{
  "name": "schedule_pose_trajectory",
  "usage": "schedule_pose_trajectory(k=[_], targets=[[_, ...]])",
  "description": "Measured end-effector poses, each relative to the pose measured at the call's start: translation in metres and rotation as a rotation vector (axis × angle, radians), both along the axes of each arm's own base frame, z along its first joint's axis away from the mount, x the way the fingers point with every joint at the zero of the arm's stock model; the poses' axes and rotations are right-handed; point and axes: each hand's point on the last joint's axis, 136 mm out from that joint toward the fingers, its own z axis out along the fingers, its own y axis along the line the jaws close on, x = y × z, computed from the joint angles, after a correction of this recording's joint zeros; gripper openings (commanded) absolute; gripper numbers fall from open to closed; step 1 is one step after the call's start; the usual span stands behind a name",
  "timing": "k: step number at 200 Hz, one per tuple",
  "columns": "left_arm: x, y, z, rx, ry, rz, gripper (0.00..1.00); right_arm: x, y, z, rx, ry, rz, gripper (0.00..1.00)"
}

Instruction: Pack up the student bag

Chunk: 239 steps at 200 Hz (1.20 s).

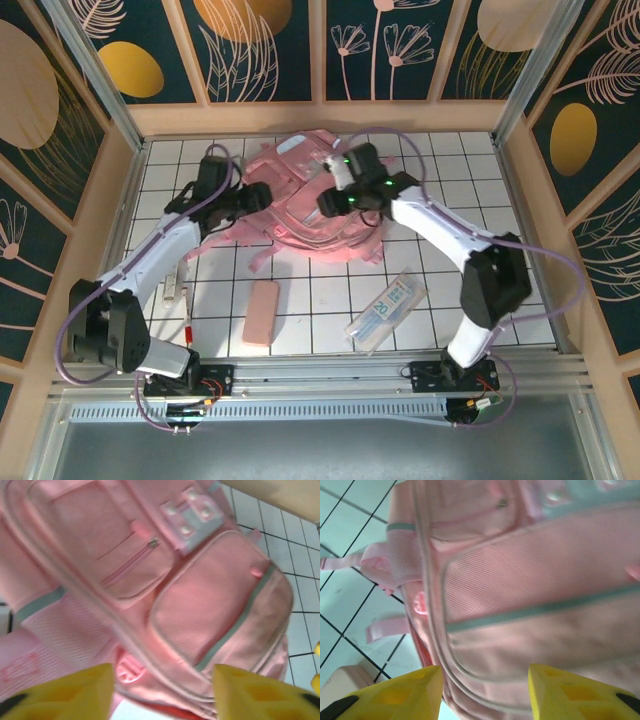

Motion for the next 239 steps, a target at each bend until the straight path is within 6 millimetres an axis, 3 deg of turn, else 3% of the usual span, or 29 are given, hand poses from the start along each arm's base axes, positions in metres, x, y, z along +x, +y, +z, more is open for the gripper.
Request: schedule_pose_trajectory(k=[22,25,28,46,75,94,102,123,141,196,239], targets=[[-0.024,0.015,-0.066,-0.035,0.156,0.008,0.37,-0.002,0.038,-0.019,-0.080,-0.041,0.084,0.53],[-0.028,0.015,-0.075,-0.038,0.182,0.004,0.38,-0.002,0.041,-0.022,-0.092,-0.045,0.090,0.65],[-0.032,0.015,-0.084,-0.038,0.208,0.004,0.38,-0.003,0.045,-0.026,-0.105,-0.047,0.100,0.70],[-0.044,0.012,-0.111,-0.055,0.294,-0.011,0.39,-0.004,0.056,-0.053,-0.207,-0.067,0.133,0.71],[-0.038,0.005,-0.106,-0.112,0.263,-0.031,0.40,0.003,0.064,-0.086,-0.371,-0.113,0.146,0.69],[-0.033,0.002,-0.101,-0.141,0.232,-0.045,0.40,0.008,0.063,-0.100,-0.468,-0.151,0.132,0.61],[-0.034,0.001,-0.101,-0.150,0.225,-0.052,0.40,0.011,0.061,-0.103,-0.501,-0.170,0.118,0.53],[-0.038,-0.001,-0.106,-0.164,0.226,-0.066,0.41,0.017,0.056,-0.104,-0.568,-0.216,0.086,0.18],[-0.041,-0.003,-0.107,-0.166,0.217,-0.094,0.41,0.019,0.055,-0.100,-0.592,-0.244,0.069,0.00],[-0.027,-0.008,-0.106,-0.140,0.119,-0.165,0.39,0.034,0.069,-0.067,-0.461,-0.244,0.005,0.00],[-0.015,-0.006,-0.124,-0.089,0.108,-0.169,0.35,0.038,0.067,-0.056,-0.369,-0.190,-0.006,0.00]])
